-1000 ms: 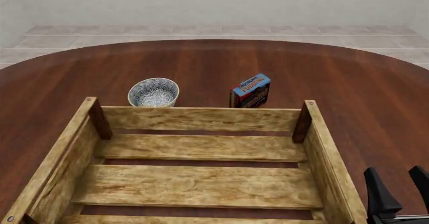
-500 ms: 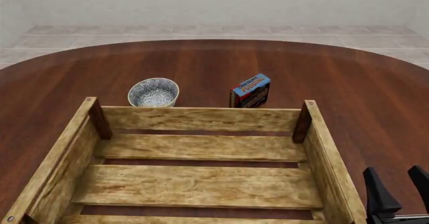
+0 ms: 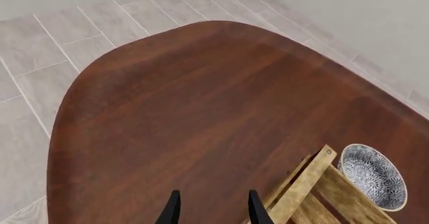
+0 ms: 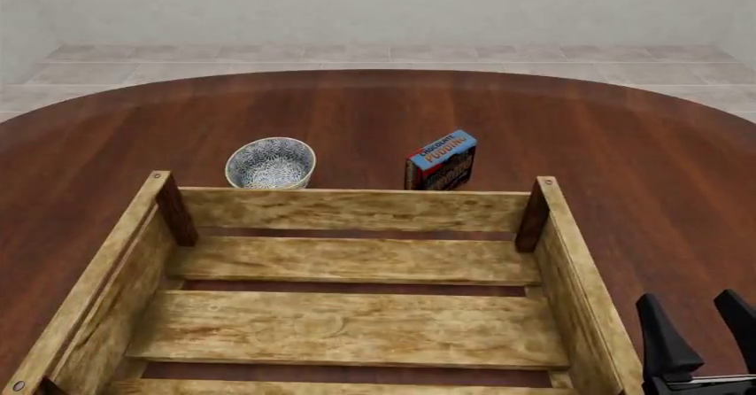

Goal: Pick up the salad dressing and put it in the tray.

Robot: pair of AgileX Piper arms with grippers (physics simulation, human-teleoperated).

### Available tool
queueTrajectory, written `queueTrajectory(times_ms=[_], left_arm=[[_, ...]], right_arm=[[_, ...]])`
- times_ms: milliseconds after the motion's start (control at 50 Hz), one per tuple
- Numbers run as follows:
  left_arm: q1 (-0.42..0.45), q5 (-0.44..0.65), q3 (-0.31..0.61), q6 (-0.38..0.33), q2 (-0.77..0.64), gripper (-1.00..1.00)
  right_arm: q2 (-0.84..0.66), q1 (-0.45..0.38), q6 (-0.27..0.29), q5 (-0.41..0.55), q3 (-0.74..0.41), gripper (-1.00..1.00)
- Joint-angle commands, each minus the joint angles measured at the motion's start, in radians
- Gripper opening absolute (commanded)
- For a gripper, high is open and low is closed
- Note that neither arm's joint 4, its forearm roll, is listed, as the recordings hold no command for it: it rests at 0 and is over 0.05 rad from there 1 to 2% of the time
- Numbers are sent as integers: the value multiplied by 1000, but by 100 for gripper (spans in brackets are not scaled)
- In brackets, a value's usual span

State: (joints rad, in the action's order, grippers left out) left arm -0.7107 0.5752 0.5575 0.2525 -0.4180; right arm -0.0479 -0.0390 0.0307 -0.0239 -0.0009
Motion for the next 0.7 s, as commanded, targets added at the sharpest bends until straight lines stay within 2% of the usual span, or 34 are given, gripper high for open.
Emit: queueTrajectory(times_ms=[20,380,700], left_arm=[[-3,13,-16,14,-3,100],[-30,32,-34,-1,-2,100],[-15,52,-78,26,10,100]], right_arm=[[-8,-1,-1,-4,0,100],[0,-1,1,2,0,100],[3,6,-2,3,0,100]])
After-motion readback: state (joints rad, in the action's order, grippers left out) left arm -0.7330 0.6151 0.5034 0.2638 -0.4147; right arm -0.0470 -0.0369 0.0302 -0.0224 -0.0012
